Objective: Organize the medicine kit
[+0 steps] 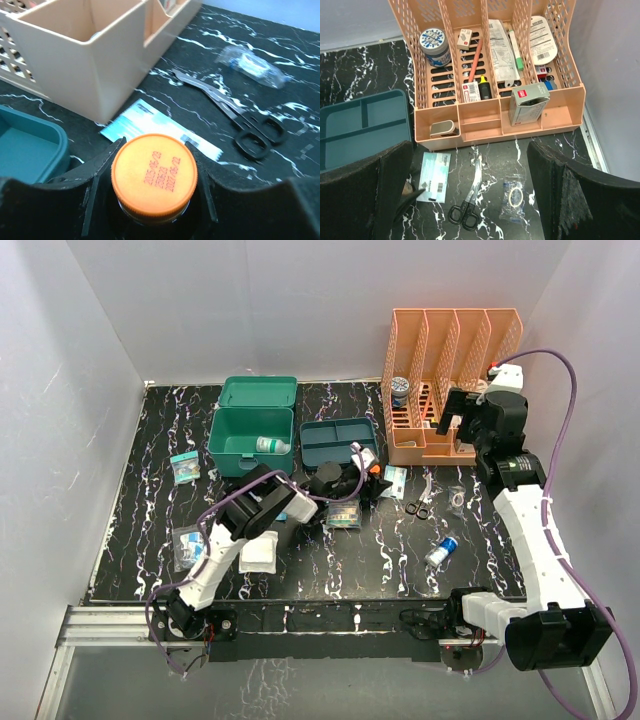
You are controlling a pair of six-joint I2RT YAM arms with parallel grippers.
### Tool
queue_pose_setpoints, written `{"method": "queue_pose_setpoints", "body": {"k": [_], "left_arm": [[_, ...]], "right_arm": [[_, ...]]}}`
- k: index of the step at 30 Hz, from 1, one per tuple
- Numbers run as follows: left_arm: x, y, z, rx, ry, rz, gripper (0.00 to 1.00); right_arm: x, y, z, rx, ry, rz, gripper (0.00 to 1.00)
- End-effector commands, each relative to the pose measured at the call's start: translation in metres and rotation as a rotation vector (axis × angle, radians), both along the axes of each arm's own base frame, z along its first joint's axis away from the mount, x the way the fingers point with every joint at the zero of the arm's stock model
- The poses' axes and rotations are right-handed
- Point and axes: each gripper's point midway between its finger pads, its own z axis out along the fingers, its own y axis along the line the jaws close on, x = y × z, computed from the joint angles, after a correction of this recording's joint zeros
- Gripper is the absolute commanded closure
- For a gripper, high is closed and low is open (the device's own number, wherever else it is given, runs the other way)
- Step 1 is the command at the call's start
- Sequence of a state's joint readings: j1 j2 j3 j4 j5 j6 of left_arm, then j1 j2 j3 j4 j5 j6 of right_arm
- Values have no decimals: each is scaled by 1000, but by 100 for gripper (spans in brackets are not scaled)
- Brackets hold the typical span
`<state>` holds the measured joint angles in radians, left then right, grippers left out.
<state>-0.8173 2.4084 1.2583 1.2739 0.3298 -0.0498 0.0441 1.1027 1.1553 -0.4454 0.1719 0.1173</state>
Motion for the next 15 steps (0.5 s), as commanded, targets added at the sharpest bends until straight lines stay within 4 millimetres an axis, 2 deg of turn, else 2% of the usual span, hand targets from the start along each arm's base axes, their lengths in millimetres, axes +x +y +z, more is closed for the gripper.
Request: {"method": "queue_pose_setpoints", "body": {"k": [1,6,9,10,11,13,14,15], "left_arm": [[-24,4,89,-80,-70,-113,70],[-45,37,142,-25,-13,-187,71],[-56,61,168,82,29,-281,70],[-58,71,174,133,59,-325,70],[-51,80,192,175,20,-345,70],[-40,110,192,280,83,-362,69],[-30,124,194,345,30,-376,69],[-30,145,181,434,85,-396,69]], "right_arm": [[10,3,25,42,-117,-4,2],[15,5,27,76,-173,-5,2],[15,6,32,99,-216,-10,2],[15,5,33,107,-229,-14,2],[15,6,35,117,-245,-17,2],[13,5,35,137,-270,-25,2],[11,5,35,152,-283,-34,2],[9,5,35,162,-295,-40,2]]}}
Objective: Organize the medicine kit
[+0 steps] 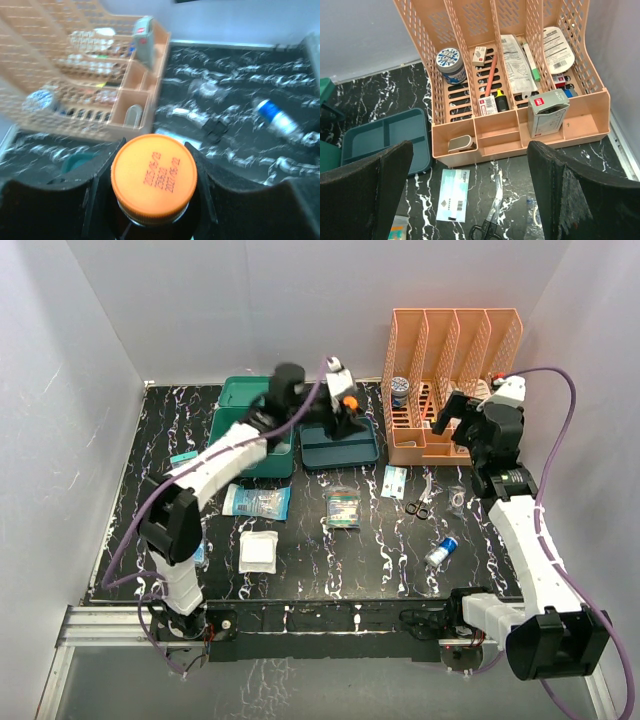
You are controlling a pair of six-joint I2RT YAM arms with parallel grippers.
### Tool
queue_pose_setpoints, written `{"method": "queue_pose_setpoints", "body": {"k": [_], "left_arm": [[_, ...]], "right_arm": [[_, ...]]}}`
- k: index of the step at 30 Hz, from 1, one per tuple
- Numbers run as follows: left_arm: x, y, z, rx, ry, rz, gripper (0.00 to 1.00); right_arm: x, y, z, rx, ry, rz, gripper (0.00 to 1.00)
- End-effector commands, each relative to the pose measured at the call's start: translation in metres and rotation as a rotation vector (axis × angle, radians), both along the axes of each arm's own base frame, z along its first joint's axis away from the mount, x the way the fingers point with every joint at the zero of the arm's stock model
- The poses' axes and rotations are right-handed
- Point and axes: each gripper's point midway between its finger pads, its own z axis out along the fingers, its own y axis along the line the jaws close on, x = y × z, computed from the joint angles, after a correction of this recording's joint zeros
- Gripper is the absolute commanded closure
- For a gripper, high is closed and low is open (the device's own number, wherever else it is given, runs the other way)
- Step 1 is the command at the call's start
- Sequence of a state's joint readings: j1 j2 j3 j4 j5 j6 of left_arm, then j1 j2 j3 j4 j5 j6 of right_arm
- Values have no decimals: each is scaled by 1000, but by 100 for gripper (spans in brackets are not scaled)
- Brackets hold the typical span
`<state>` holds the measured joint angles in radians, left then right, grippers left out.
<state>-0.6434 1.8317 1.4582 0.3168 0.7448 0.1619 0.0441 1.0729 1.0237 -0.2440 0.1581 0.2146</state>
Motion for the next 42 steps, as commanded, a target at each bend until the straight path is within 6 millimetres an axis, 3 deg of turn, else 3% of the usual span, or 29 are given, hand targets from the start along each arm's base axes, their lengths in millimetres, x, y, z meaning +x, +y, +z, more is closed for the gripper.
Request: {"method": "queue_pose_setpoints", "body": {"k": [1,4,8,11,16,21,29,35,42], "left_arm": [[-8,89,-29,359,92,-135,69],[17,136,-46,541,64,-155,70],[49,183,-68,750,15,-175,76],[66,207,-76,858,-47,-181,76],[70,237,-85,992,-133,-236,77],[72,253,-83,1061,-160,-248,77],[68,278,-97,1194,-177,-310,77],[76,281,-112,1227,-146,-314,77],[85,266,-123,1224,-142,-308,77]], "right_arm": [[-5,-3,39,69,-189,-38,2],[-14,-6,34,97,-203,-64,2],[-29,-11,35,108,-224,-92,2],[-40,-17,36,91,-222,-121,2],[-56,-26,38,71,-220,-162,2],[-67,-28,33,80,-214,-179,1],[-77,-28,21,101,-206,-185,2],[-88,-29,19,123,-209,-197,2],[-104,-34,16,136,-209,-231,2]]}}
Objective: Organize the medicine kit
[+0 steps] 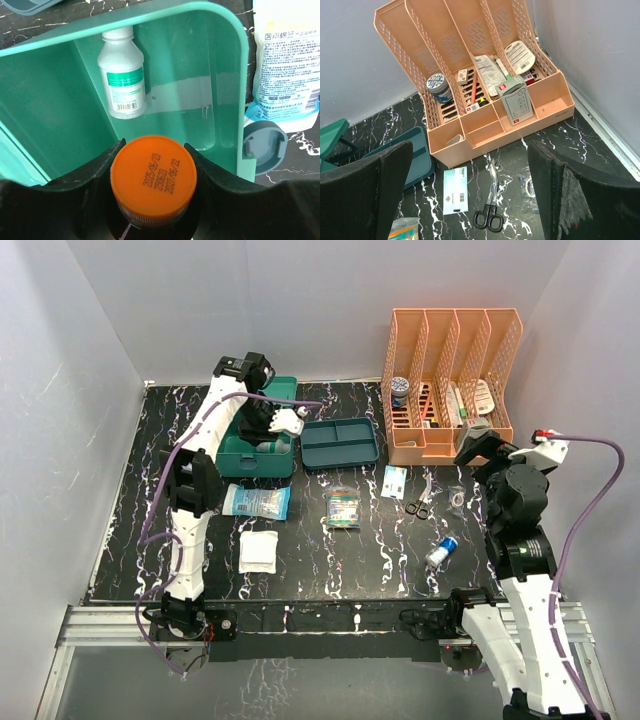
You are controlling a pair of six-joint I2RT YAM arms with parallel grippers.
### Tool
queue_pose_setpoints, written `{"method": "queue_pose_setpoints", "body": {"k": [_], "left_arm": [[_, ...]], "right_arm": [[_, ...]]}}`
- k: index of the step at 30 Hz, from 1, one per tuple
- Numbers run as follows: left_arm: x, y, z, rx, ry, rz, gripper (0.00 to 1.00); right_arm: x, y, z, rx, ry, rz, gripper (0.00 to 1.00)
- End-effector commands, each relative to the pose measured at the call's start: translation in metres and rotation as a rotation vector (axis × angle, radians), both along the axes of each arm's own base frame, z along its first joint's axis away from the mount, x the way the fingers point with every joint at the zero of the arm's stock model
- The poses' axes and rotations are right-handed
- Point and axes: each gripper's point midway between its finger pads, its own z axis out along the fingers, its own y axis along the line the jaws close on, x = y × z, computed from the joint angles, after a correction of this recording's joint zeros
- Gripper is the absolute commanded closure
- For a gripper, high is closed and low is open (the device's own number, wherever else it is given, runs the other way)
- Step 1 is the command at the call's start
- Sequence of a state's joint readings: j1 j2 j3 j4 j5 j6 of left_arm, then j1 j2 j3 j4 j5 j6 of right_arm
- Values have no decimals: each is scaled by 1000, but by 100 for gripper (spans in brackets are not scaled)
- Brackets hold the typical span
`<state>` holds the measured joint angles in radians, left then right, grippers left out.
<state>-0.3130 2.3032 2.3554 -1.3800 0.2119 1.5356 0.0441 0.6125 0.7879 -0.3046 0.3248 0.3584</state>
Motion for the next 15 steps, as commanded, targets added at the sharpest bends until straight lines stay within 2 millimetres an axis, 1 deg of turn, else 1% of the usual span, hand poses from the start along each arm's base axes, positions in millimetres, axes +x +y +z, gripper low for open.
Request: {"method": "queue_pose_setpoints", "body": {"k": [1,6,10,15], "left_arm": [[-1,-9,1,5,-2,-14,77],[-2,-17,-14,15,22,-14,77],[-1,-21,-22,19,31,-9,77],[-4,-18,-31,42,61,4,77]], "right_arm": [[-11,-8,2,18,-17,-47,1],[-19,-12,4,10,-10,-69,2],[-25,-14,5,8,-9,-79,2],[-30,-16,4,7,-3,-89,2]]}}
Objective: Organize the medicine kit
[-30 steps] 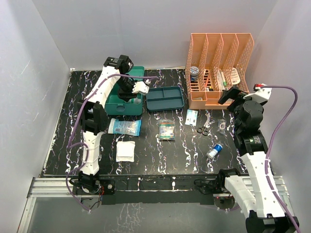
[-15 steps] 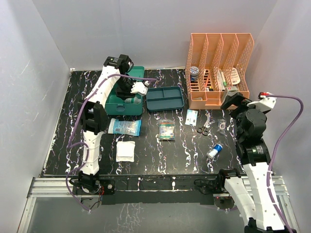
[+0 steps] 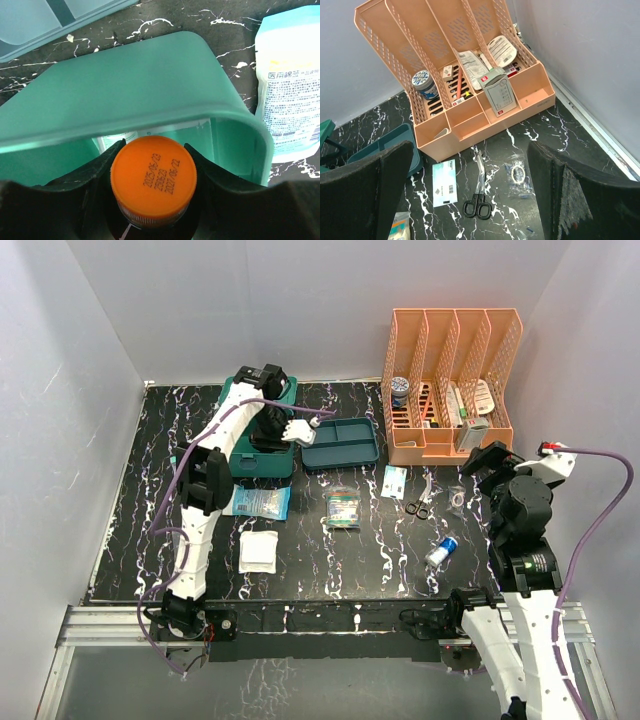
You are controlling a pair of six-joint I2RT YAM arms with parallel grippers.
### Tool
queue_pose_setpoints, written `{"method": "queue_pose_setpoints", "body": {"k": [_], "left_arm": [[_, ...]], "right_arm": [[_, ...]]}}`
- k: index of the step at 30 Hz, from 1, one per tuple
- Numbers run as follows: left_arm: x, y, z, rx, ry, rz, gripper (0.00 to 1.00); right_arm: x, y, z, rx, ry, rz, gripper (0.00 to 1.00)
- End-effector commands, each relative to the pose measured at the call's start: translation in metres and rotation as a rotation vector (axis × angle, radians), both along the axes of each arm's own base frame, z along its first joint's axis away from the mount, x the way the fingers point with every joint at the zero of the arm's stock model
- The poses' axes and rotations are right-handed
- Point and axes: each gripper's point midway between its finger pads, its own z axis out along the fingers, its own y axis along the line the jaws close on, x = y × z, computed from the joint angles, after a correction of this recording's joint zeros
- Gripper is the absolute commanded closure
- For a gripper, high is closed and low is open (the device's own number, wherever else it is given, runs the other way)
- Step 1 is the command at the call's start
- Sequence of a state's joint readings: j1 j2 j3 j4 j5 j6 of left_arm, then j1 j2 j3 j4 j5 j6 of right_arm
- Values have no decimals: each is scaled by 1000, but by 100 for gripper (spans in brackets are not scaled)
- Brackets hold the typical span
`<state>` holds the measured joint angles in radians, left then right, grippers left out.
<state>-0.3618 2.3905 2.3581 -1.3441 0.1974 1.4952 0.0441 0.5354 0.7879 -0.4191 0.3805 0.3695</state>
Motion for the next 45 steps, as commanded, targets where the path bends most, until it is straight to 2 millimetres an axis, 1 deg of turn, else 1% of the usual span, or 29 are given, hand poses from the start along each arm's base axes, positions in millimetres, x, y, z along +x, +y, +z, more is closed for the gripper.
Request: {"method": "queue_pose_setpoints", "body": {"k": [1,8,12,15,22,25,28,30,35,41,42,43,44,45], "left_arm": [[-6,5,6,18,15,17,76],[-6,9,-2,43,25,51,71],[-10,9,-3,43,41,56,66],[-11,8,-3,35,45,63,58],[-14,7,-2,29,57,73,36],[-14,6,-2,23,54,78,32],[-12,5,2,12,38,85,32],[-7,1,10,-7,10,95,32],[9,-11,47,-100,-105,152,32],[12,-17,90,-202,-212,243,32],[14,-18,102,-229,-245,268,32],[15,-18,105,-243,-256,289,32],[16,-19,118,-272,-285,311,32],[17,-20,125,-304,-301,347,32]], "right_arm": [[-7,-7,13,2,-39,-36,2],[-6,-8,12,-12,-32,-39,2],[-5,-7,11,-13,-32,-37,2],[-6,-8,12,-11,-36,-41,2],[-4,-7,13,-11,-44,-35,2],[-3,-6,14,-10,-45,-30,2],[-2,-6,13,-9,-46,-28,2],[-1,-5,11,-9,-41,-25,2],[-2,-4,5,-7,-36,-22,2],[5,-1,-4,-19,-7,0,2],[7,0,-6,-26,6,7,2],[9,0,-8,-33,17,11,2],[11,0,-11,-41,40,14,2],[14,0,-15,-47,62,15,2]]}}
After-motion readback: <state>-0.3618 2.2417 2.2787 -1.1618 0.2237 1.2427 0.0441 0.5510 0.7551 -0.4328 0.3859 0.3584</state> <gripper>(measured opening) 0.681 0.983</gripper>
